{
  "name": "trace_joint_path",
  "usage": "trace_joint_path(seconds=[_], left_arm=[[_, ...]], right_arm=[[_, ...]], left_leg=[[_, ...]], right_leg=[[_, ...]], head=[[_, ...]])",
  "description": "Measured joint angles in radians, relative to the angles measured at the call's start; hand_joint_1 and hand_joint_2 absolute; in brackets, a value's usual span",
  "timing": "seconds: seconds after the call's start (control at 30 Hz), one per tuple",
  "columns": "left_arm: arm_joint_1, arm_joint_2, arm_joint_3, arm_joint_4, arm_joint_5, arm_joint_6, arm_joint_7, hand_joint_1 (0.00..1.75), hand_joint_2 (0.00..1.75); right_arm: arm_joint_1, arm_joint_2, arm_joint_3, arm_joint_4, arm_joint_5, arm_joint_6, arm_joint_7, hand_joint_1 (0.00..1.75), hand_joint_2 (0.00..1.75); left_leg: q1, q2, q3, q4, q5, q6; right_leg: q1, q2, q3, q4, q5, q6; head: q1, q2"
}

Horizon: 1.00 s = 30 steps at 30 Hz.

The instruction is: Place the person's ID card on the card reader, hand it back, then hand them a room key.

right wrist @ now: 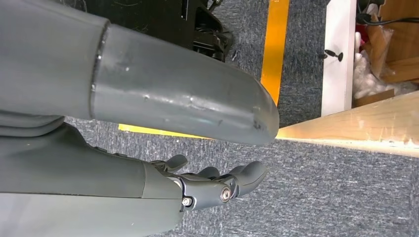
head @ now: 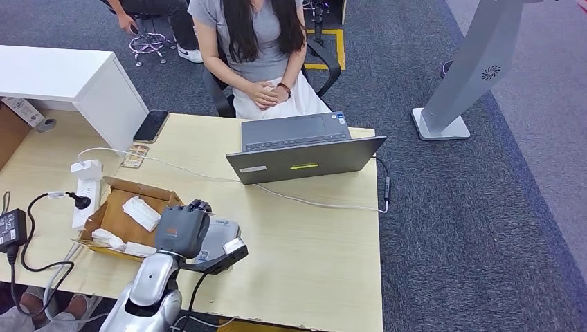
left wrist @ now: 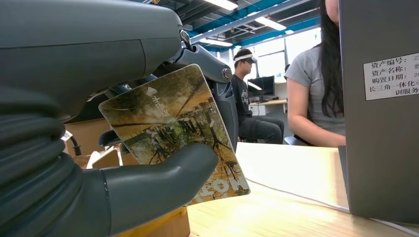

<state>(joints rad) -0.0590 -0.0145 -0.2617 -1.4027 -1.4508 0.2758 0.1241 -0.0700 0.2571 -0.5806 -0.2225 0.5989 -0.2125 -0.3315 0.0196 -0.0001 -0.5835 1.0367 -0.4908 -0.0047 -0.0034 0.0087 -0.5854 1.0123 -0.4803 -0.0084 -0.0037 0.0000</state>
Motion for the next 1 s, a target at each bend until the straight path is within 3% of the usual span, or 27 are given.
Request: trace_joint_path(seconds=[0.17, 0.3, 0.5, 0.7, 1.0], left_arm=[[-0.025, 0.001, 0.0, 0.015, 0.007, -0.004, 0.004, 1.75, 1.75], [-0.111, 0.017, 0.01, 0.054, 0.014, 0.017, 0.017, 1.75, 1.75], [-0.364, 0.086, 0.064, 0.184, -0.031, 0.15, 0.016, 1.75, 1.75], [-0.614, 0.137, 0.11, 0.374, -0.053, 0.166, 0.01, 1.75, 1.75], [-0.694, 0.145, 0.12, 0.476, -0.053, 0.18, 0.005, 1.75, 1.75]], right_arm=[[-0.001, 0.0, 0.0, 0.0, 0.009, 0.001, 0.003, 0.0, 0.0], [-0.008, 0.0, 0.0, 0.0, 0.023, 0.003, 0.014, 0.0, 0.0], [-0.021, 0.003, 0.001, 0.001, 0.06, 0.007, 0.039, 0.0, 0.0], [-0.026, 0.007, 0.002, 0.002, 0.073, 0.006, 0.052, 0.0, 0.0], [-0.026, 0.008, 0.002, 0.002, 0.074, 0.003, 0.053, 0.0, 0.0]], left_leg=[[0.0, 0.0, 0.0, 0.0, 0.0, 0.0], [0.0, -0.002, -0.001, 0.0, 0.002, -0.001], [0.001, -0.003, -0.001, 0.0, 0.006, -0.003], [0.001, -0.001, 0.0, 0.0, 0.007, -0.004], [0.001, 0.0, 0.0, 0.0, 0.007, -0.004]], right_leg=[[0.0, -0.001, 0.0, 0.0, 0.0, 0.0], [0.0, -0.002, 0.0, 0.0, 0.001, 0.0], [0.0, -0.002, -0.001, 0.002, 0.004, -0.002], [0.001, 0.0, -0.001, 0.002, 0.006, -0.003], [0.001, 0.001, -0.002, 0.002, 0.006, -0.004]], head=[[0.0, 0.0], [0.0, 0.0], [0.0, 0.0], [0.0, 0.0], [0.0, 0.0]])
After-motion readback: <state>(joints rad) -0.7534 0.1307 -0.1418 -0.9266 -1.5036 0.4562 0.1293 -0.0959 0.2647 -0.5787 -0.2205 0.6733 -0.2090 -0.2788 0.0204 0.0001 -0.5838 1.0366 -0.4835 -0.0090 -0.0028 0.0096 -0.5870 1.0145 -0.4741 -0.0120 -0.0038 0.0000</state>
